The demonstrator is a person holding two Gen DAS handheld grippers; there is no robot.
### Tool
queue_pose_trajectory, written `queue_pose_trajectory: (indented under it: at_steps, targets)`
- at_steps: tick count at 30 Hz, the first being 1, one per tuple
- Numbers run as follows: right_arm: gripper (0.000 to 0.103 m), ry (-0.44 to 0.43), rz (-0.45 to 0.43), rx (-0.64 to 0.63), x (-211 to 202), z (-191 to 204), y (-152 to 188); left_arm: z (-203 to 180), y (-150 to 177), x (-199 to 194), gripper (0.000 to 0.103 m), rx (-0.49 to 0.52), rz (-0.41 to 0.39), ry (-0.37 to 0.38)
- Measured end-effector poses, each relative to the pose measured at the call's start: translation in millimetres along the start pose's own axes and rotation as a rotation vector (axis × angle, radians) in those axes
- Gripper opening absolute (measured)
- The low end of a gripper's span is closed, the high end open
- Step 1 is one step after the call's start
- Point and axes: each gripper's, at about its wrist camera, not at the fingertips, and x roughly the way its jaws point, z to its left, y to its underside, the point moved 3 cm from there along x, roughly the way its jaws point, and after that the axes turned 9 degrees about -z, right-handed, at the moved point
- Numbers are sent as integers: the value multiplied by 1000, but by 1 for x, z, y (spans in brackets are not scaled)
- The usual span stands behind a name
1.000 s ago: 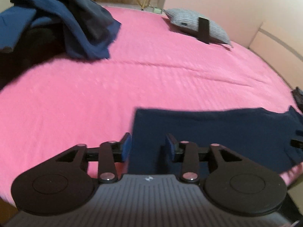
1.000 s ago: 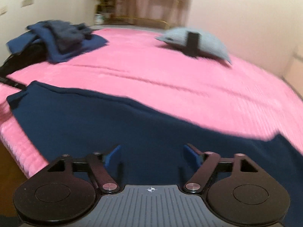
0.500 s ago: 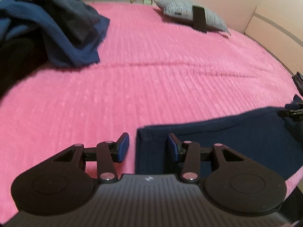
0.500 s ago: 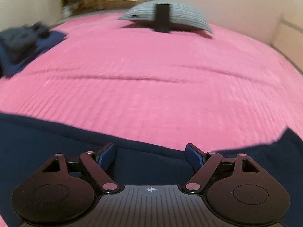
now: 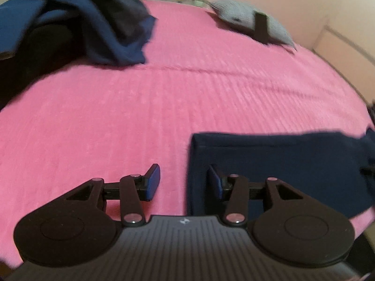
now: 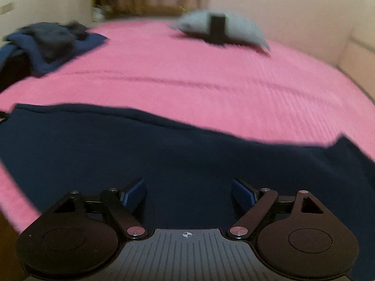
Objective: Fold clothes
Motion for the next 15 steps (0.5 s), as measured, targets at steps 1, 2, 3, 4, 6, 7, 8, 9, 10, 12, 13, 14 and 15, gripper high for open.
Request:
queue_pose_trajectory:
  at_steps: [1, 2, 3, 4, 6, 7, 8, 9, 10, 12, 13, 14, 15]
  targets:
    - [84, -24, -23, -39, -6, 12, -3, 4, -1, -13, 39, -20, -26, -11]
    - [84, -48, -46, -79, -12, 23, -5, 7, 1, -24, 39, -43, -43, -17]
    - [84, -73, -69, -118, -17, 35, -8, 10, 4, -35, 39, -66, -57, -18]
    - [84, -136, -87, -150, -20, 51, -9, 12, 10, -45, 39, -96, -59, -9]
    - [84, -237, -109, -219, -20, 83, -12, 13, 23, -54, 39, -143, -40, 15]
    - [84, -275, -115, -256, -17, 98, -13, 14, 29, -55, 39, -170, -32, 28]
    - [84, -314, -121, -293, -14, 114, -14, 14, 34, -55, 39, -197, -23, 42]
    - [84, -343, -125, -318, -12, 126, -13, 14, 40, -53, 39, -228, -10, 51]
    - [84, -373, -130, -344, -9, 137, -12, 14, 45, -50, 38, -261, 4, 60]
    - [84, -417, -133, -406, -3, 158, -13, 12, 53, -44, 37, -357, 25, 107]
    - [84, -428, -136, -439, -2, 165, -11, 10, 58, -41, 37, -405, 31, 137]
    - [84, -433, -139, -443, -4, 169, -9, 8, 62, -38, 37, -453, 38, 166]
    - [84, -437, -142, -447, -5, 173, -7, 6, 66, -34, 37, -497, 38, 188]
